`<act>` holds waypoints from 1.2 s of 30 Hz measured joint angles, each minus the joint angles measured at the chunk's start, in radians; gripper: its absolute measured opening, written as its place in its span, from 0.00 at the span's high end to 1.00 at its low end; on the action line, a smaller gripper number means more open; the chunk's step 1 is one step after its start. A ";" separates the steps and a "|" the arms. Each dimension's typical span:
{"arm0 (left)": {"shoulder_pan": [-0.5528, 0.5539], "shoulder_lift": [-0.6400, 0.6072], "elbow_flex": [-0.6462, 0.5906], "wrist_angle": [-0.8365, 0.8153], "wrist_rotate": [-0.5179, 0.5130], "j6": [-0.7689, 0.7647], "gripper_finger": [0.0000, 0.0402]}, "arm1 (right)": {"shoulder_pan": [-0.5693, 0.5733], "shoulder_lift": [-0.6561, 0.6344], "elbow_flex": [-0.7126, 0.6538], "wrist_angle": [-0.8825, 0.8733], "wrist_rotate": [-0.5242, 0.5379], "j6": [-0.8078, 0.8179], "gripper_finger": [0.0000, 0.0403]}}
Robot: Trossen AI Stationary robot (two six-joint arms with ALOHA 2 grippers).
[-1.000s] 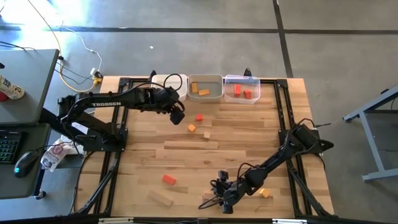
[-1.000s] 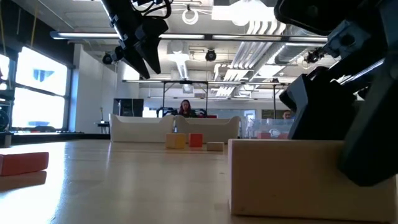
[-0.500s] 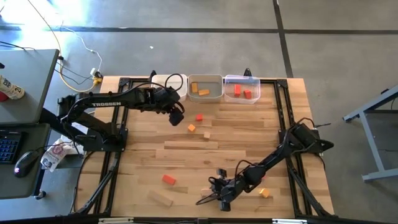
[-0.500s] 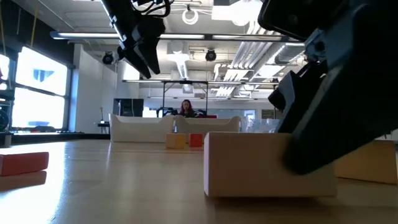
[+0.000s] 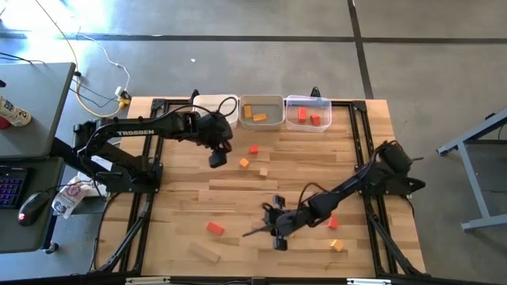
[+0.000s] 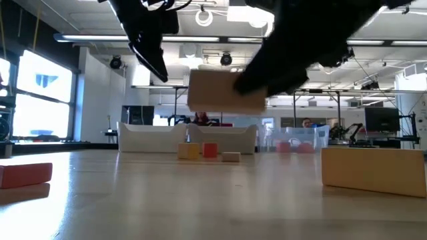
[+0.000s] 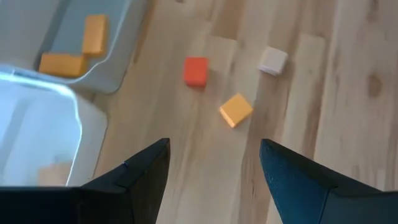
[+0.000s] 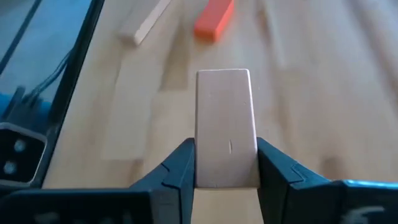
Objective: Sort & place blocks by color
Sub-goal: Put the brown block into the white bin
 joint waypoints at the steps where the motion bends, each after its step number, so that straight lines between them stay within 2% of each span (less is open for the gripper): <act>1: -0.001 0.000 0.000 0.001 0.007 0.025 0.41 | -0.012 -0.016 0.000 -0.010 0.001 -0.011 0.75; 15: -0.048 0.000 0.000 0.032 0.030 0.260 0.41 | -0.211 -0.204 0.000 -0.146 0.035 -0.193 0.75; 25: -0.094 0.000 0.000 0.145 0.026 0.280 0.41 | -0.359 -0.294 0.000 -0.151 0.024 -0.394 0.75; 31: -0.097 0.000 0.000 0.254 0.027 0.280 0.41 | -0.456 -0.307 0.000 -0.128 -0.060 -0.499 0.75; 36: -0.097 0.000 0.000 0.270 0.027 0.296 0.41 | -0.517 -0.308 0.000 -0.113 -0.107 -0.547 0.75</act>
